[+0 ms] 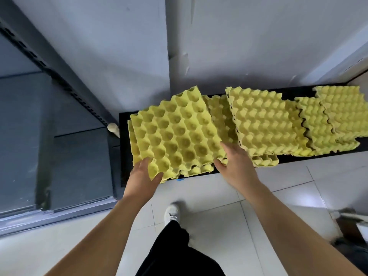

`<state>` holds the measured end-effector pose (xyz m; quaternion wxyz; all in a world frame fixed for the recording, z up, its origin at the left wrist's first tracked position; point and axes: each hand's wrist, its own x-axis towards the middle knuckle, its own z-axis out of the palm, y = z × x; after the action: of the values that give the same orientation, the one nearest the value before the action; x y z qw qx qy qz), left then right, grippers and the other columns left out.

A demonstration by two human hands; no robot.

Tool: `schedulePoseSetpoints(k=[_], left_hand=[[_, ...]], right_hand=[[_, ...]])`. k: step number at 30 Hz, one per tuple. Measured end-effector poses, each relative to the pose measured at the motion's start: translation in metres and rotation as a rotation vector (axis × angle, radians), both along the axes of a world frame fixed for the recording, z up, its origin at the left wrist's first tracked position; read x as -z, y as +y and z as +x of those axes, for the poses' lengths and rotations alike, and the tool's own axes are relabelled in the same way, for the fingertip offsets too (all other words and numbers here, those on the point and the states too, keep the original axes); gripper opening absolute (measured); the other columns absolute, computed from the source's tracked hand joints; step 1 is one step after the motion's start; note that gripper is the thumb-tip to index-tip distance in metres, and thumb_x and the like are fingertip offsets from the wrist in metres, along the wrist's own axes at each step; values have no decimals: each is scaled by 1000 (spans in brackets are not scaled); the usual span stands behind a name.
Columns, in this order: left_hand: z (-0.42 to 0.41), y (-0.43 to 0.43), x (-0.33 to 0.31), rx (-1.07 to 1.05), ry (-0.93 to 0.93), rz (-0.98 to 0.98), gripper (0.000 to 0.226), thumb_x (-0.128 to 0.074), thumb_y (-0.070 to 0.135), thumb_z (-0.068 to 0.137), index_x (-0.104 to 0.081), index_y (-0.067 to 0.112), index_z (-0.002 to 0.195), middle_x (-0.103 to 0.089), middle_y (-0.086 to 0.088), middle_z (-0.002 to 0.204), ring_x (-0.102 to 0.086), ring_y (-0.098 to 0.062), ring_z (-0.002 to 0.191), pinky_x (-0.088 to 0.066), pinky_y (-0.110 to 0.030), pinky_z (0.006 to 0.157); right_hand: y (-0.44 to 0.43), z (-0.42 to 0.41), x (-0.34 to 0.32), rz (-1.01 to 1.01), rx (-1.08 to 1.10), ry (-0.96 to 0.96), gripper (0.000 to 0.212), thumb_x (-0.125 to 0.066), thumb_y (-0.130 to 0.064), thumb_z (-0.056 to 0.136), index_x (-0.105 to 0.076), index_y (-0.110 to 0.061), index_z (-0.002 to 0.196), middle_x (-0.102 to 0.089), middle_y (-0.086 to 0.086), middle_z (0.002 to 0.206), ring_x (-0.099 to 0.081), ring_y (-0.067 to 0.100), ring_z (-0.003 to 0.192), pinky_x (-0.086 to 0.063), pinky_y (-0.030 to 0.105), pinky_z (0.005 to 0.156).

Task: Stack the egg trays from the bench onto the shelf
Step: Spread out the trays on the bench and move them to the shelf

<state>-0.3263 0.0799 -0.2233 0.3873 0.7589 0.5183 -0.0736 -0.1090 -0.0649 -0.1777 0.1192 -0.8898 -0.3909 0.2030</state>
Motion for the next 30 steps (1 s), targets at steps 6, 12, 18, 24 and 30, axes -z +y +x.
schedulePoseSetpoints(k=[6,12,18,24,30], left_hand=[[10,23,54,-227,85,-238,96,-71,66,62,-31,23,138,-44,-7,130,-53,-32,111,-53,-52,83],[17,25,85,-361,-20,-313,98,-74,74,46,-39,36,129,-55,6,120,-52,-22,116,-50,-50,90],[24,22,69,-459,-98,-285,86,-84,59,56,-44,27,126,-60,7,110,-60,-15,99,-52,-37,77],[28,21,30,-500,-255,-209,65,-83,41,67,-44,32,118,-59,10,110,-60,-12,100,-49,-29,73],[27,15,-33,-437,-387,-133,57,-86,27,68,-52,28,113,-63,11,104,-62,3,86,-47,-10,58]], right_hand=[[31,17,61,-96,14,68,81,-59,-44,88,-14,-19,150,-35,18,143,-35,34,130,-37,45,105],[44,31,90,-59,51,204,102,-67,-45,82,7,-31,150,-23,15,150,-33,34,134,-36,44,105],[46,32,86,32,59,212,102,-70,-38,82,4,-25,152,-29,15,145,-38,31,129,-37,38,100],[52,39,52,46,74,138,96,-65,-40,86,0,-15,152,-28,15,148,-41,30,129,-37,36,101],[44,35,5,45,154,83,90,-62,-43,86,-11,-7,150,-32,15,148,-42,32,129,-41,40,100]])
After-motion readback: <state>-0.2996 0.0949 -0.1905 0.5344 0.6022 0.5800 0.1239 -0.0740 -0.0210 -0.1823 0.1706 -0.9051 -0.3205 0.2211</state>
